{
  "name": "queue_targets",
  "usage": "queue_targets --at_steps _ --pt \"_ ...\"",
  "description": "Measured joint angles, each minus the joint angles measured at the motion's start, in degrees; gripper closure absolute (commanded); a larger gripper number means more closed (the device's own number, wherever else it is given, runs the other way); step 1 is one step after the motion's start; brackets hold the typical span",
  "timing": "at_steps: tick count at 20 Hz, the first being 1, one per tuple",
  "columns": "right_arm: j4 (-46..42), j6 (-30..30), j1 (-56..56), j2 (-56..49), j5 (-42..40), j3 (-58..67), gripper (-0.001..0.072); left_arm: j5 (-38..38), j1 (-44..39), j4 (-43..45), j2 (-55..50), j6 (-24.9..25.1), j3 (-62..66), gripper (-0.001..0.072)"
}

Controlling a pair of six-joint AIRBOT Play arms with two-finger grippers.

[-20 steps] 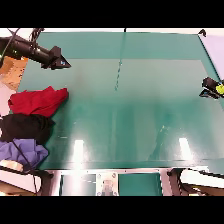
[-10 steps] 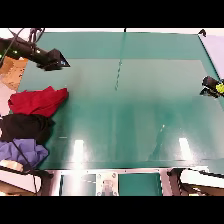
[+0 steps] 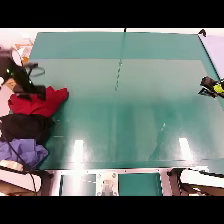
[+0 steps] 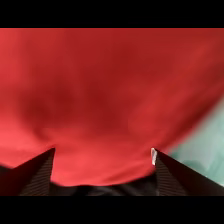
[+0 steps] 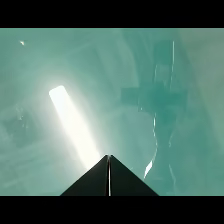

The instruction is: Fold the shirts.

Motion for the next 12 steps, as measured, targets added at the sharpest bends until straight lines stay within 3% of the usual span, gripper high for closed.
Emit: queue_targets --at_steps 1,2,3,4,5,6,12 --pt "0.07 -0.02 0.0 -0.09 -0.11 -0.5 0.0699 1.64 0.15 1.25 0.02 -0.2 -1.9 0.0003" --pt "0.13 -0.02 0.02 -0.2 -0.31 -0.98 0.0699 3.54 0.2 2.03 0.02 -0.35 -3.37 0.0075" --pt "0.2 -0.02 0.02 -0.24 -0.33 -1.36 0.0699 5.2 0.31 2.64 0.04 -0.39 -4.37 0.0255" --pt "0.42 -0.02 0.02 -0.26 -0.35 -1.62 0.0699 6.88 0.44 3.48 0.02 -0.52 -5.16 0.0376" --pt "0.68 -0.02 0.02 -0.31 -0.42 -1.84 0.0699 8.33 0.5 4.02 0.0 -0.55 -5.68 0.0559" --pt "1.01 -0.02 0.02 -0.31 -0.44 -1.97 0.0699 9.6 0.55 4.35 -0.02 -0.57 -6.08 0.0687" --pt "3.61 -0.28 0.04 -0.31 -0.52 -2.25 0.07 10.29 -0.33 3.67 -0.04 -0.02 -2.78 0.069"
